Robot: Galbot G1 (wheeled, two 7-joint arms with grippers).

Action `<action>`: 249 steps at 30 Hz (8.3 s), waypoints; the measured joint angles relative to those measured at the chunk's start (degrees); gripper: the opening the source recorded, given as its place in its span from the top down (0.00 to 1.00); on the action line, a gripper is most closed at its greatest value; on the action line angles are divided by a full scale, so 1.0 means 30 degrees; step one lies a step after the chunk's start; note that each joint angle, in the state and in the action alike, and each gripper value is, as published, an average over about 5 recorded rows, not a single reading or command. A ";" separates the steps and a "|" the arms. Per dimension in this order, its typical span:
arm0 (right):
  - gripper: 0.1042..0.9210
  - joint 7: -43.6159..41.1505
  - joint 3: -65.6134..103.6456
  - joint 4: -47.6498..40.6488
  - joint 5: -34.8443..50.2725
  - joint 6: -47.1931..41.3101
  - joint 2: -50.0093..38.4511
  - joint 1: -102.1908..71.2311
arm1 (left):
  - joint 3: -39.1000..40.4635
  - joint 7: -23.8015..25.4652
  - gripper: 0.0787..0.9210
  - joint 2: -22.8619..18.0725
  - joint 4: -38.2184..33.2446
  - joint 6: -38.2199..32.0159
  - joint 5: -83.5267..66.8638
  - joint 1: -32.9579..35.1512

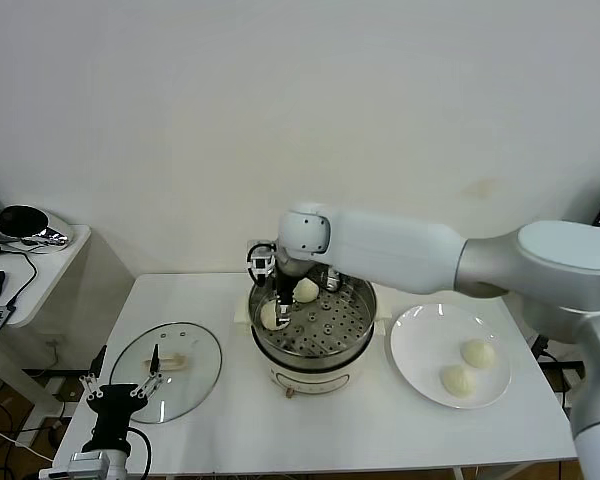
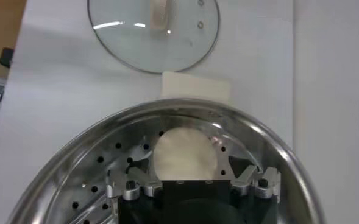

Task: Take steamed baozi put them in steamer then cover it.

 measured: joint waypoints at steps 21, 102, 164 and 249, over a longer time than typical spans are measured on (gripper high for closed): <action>0.12 -0.5344 0.0392 0.5510 -0.7151 0.5889 -1.2990 0.1041 | 0.0289 0.0012 0.12 0.0292 -0.0115 0.0051 0.0106 0.0119; 0.40 -0.5859 0.6761 0.1318 -0.8840 0.9649 -1.1134 -0.3270 | -0.0097 -0.0041 0.12 0.0135 -0.0245 -0.0038 0.0376 0.0591; 0.12 -0.4675 0.0369 0.1883 -1.0433 2.0251 -0.2769 -0.0094 | -0.0559 -0.0101 0.12 -0.0444 -0.0556 -0.0088 0.0294 0.0453; 0.42 -0.3379 1.2755 -0.3811 -1.5459 1.0350 -1.1381 -1.3467 | -0.0218 -0.0065 0.12 -0.0294 -0.0493 -0.0041 0.0634 0.0660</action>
